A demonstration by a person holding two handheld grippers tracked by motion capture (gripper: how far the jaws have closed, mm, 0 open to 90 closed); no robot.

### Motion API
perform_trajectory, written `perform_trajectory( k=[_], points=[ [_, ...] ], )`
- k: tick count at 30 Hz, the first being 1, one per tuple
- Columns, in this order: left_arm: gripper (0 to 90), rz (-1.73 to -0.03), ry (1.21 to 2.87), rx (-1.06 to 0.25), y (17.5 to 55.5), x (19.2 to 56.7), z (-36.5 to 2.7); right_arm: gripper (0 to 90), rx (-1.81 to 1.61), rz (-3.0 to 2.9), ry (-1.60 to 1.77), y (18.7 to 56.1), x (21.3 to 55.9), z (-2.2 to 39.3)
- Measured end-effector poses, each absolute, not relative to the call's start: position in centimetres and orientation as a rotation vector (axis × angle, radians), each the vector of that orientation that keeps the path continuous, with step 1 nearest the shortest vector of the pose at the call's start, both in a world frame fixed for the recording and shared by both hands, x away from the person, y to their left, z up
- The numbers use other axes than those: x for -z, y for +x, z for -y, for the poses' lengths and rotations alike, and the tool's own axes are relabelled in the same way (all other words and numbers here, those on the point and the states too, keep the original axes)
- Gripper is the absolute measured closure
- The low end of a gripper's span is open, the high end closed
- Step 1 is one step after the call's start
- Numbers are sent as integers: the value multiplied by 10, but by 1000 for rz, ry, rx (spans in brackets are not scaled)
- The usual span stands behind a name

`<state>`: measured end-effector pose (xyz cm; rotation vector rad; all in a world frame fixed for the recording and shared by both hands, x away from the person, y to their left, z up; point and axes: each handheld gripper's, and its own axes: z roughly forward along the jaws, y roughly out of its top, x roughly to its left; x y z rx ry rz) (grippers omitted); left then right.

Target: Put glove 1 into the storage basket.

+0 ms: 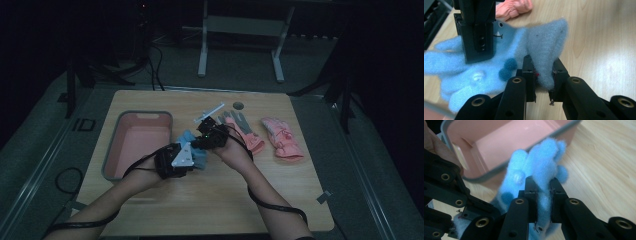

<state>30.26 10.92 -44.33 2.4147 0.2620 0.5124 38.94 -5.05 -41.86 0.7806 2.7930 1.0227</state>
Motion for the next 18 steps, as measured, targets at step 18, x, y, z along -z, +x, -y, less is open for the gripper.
perform_trajectory(
  k=[18],
  points=[
    [784, -377, 2411, -500, 313, 441, -179, 804, -1059, -2835, 706, 409, 413, -25]
  ],
)
